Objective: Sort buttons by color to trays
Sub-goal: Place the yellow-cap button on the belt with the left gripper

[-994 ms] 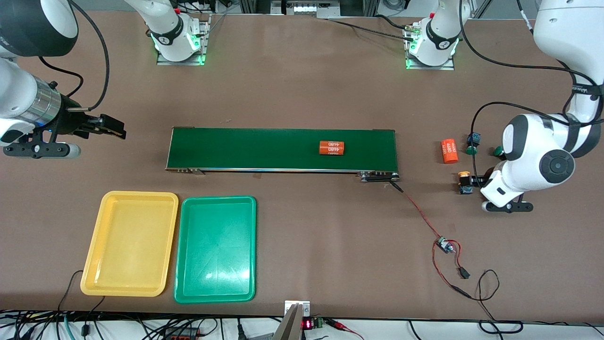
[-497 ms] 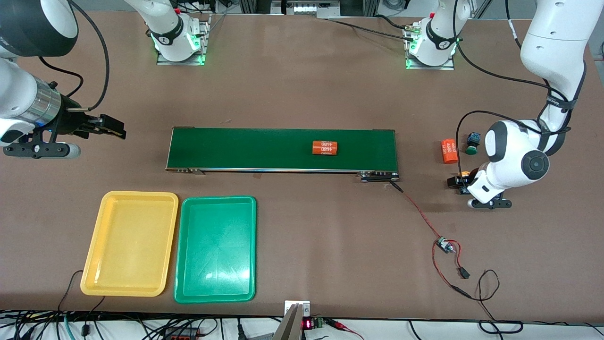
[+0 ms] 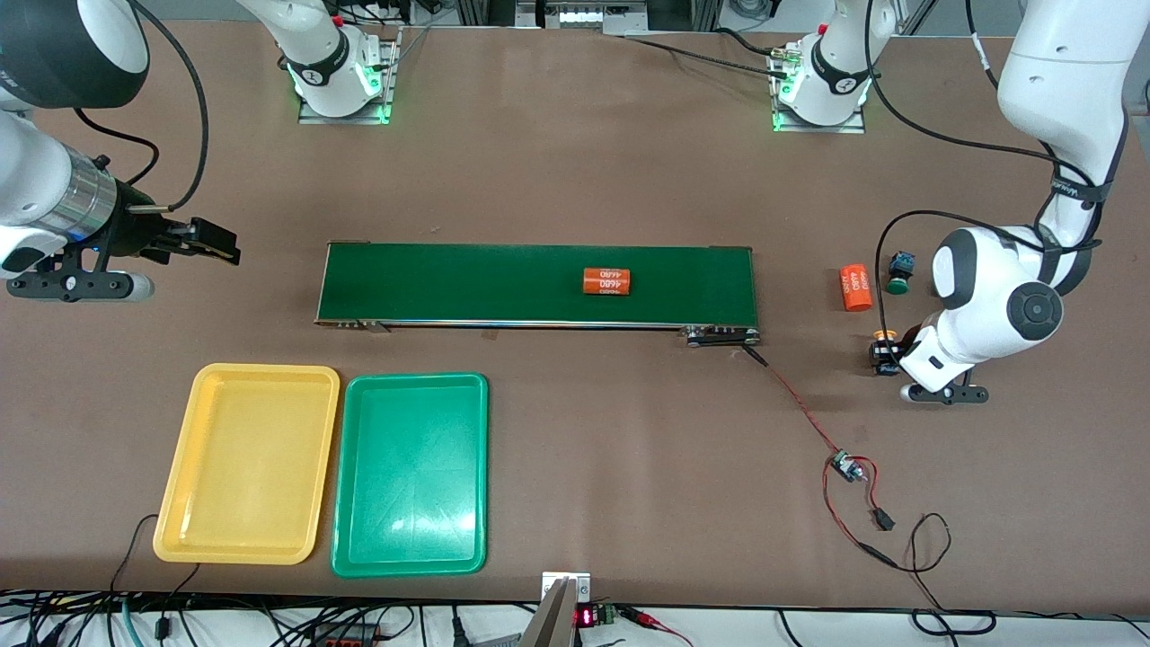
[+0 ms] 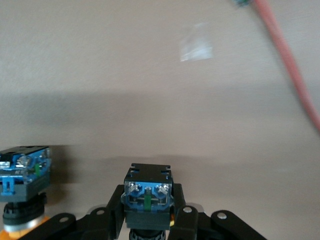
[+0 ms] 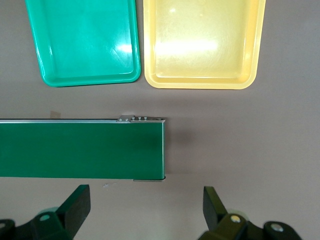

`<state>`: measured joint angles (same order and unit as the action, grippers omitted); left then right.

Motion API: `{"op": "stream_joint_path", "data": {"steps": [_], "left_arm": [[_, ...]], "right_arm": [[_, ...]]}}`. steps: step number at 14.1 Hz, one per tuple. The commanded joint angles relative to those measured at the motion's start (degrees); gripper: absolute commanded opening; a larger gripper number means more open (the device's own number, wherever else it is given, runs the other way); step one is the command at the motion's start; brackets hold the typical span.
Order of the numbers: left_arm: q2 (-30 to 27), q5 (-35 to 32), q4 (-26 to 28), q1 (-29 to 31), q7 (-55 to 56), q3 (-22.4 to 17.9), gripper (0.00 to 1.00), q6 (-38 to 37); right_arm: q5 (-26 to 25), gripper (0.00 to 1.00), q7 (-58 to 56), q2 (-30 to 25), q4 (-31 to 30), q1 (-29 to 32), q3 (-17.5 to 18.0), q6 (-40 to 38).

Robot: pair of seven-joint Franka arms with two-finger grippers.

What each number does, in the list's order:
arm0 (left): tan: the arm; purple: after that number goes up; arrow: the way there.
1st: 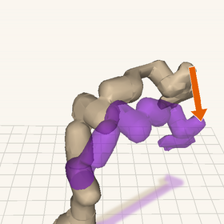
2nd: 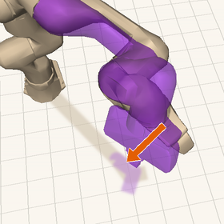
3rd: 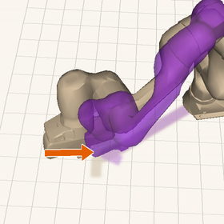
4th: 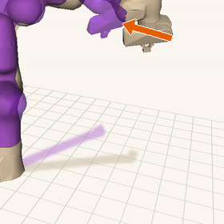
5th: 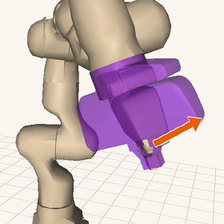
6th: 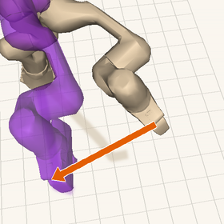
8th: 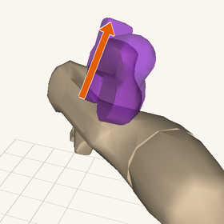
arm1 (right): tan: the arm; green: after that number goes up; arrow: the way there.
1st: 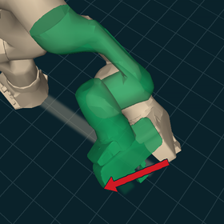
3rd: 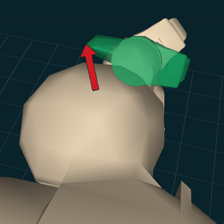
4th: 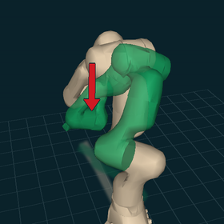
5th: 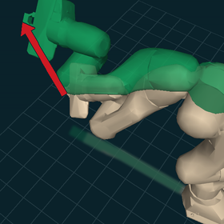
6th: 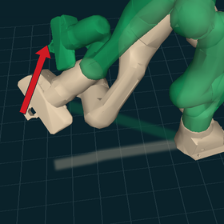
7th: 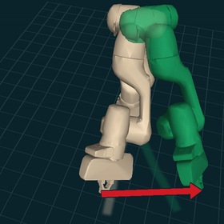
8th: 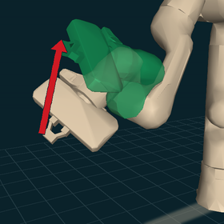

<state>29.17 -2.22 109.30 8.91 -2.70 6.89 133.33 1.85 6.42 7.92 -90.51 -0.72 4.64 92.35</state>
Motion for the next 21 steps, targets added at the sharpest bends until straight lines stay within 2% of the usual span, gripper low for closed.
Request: {"op": "stream_joint_path", "data": {"steps": [1,2,5,10,16,18,19,21], "left_arm": [[-1.83,2.74,-5.48,-1.78,2.67,4.61,0.17,-8.76],[-1.83,3.97,-6.46,-3.01,5.83,5.41,0.17,-10.79],[-1.83,5.29,-6.65,-6.88,10.77,12.24,0.17,-12.57],[-2.53,6.44,-6.12,-8.82,29.82,21.48,0.20,-16.26],[0.27,6.35,-5.15,-9.79,35.31,21.59,0.20,-13.98],[1.76,5.91,-4.89,-10.23,34.96,21.59,0.24,-12.23],[2.64,5.82,-4.89,-10.14,34.70,21.59,0.36,-11.26],[2.65,5.65,-4.97,-10.14,33.12,21.32,1.00,-11.16]], "right_arm": [[0.87,1.00,0.26,-0.18,-0.55,0.11,0.02,0.38],[0.87,1.00,0.26,-0.18,-0.55,0.19,0.02,0.29],[0.87,1.00,0.17,-0.18,-0.55,0.11,0.02,0.38],[0.87,1.00,0.09,-0.10,-0.55,0.11,0.02,0.29],[0.87,1.00,-0.09,-0.10,-0.55,0.19,0.02,0.38],[0.87,1.00,-0.09,-0.10,-0.55,0.11,0.02,0.38],[0.87,1.00,-0.09,-0.10,-0.55,0.11,0.02,0.38],[0.87,1.00,-0.26,-0.10,-0.55,0.19,0.02,0.47]]}}
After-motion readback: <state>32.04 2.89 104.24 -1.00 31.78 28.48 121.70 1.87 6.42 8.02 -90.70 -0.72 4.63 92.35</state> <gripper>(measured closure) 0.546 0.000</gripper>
